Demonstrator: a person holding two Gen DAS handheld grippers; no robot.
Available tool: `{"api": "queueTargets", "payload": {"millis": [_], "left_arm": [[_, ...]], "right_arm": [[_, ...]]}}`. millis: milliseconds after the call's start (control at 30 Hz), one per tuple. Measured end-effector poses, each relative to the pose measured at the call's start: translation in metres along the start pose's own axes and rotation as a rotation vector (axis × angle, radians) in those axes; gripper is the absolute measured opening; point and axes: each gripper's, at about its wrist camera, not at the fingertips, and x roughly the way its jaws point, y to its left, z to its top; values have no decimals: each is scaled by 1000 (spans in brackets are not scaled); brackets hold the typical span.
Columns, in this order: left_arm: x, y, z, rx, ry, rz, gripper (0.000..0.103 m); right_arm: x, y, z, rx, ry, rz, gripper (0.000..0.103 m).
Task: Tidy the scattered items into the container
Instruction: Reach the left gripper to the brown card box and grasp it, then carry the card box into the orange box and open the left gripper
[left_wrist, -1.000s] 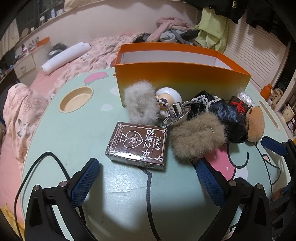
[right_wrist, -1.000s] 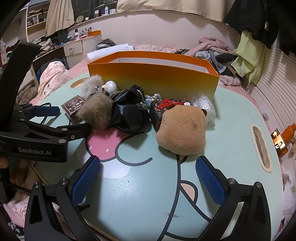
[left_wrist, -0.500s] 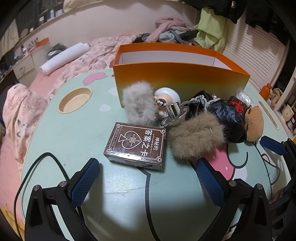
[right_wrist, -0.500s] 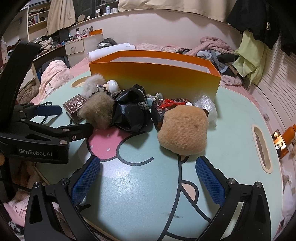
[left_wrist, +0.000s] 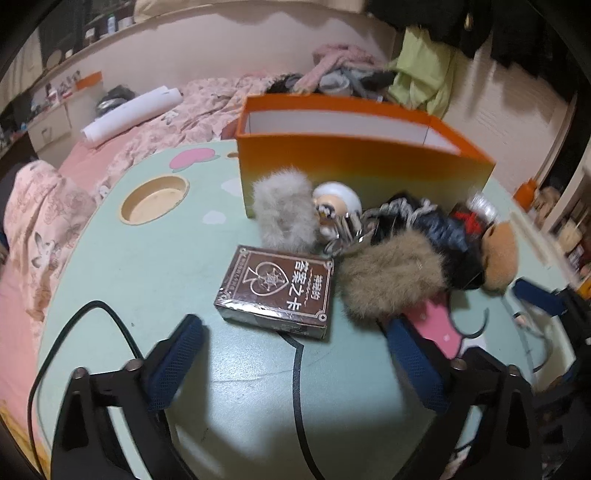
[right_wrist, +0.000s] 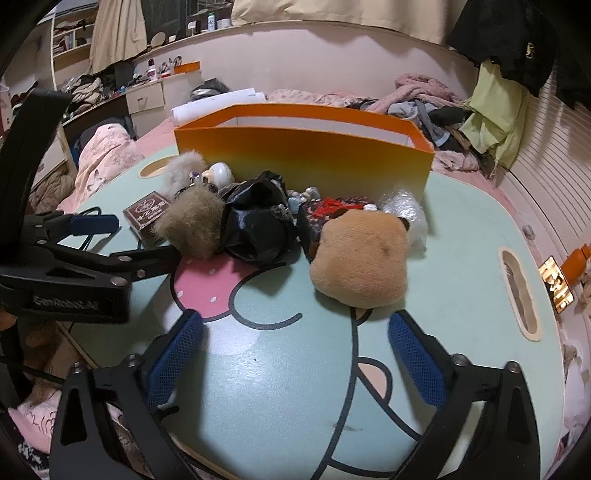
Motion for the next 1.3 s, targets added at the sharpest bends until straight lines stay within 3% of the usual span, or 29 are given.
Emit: {"api": "queueTargets", "payload": {"millis": [100,233,433,600,667,733,767,1033,1100,1300], "left_arm": [[-13,13,2,-53,-64,-30,79],[-24,20,4,-60,-117,-53,59],[-20,22,3,-29,-105,-106,28],[-18,24,3,-49,-106,-96,28],[-18,28,5,-74,-106,-69,35],[-17,30,6,-90,-104,-75,54],[-16,30,7,-91,-98,-77,57],[4,24,10,-57,-25,-121,57],[2,25,9,-63,-31,-141,57],[-20,24,6,-49,-97,-149,56]], "right_arm": [[-7,-3,1,14,-38,-5,87],[-16,-15,8,89,-82,16,77],[-17,-36,20,238,-86,94,69],[-6,-27,29,212,-56,16,68],[-2,-28,28,222,-48,-3,68],[-1,-29,27,215,-44,-30,68],[0,-30,27,212,-39,-32,68],[6,-42,29,248,-17,-43,68],[7,-42,30,235,-3,-30,53],[-8,-43,26,225,-63,-12,50]]}}
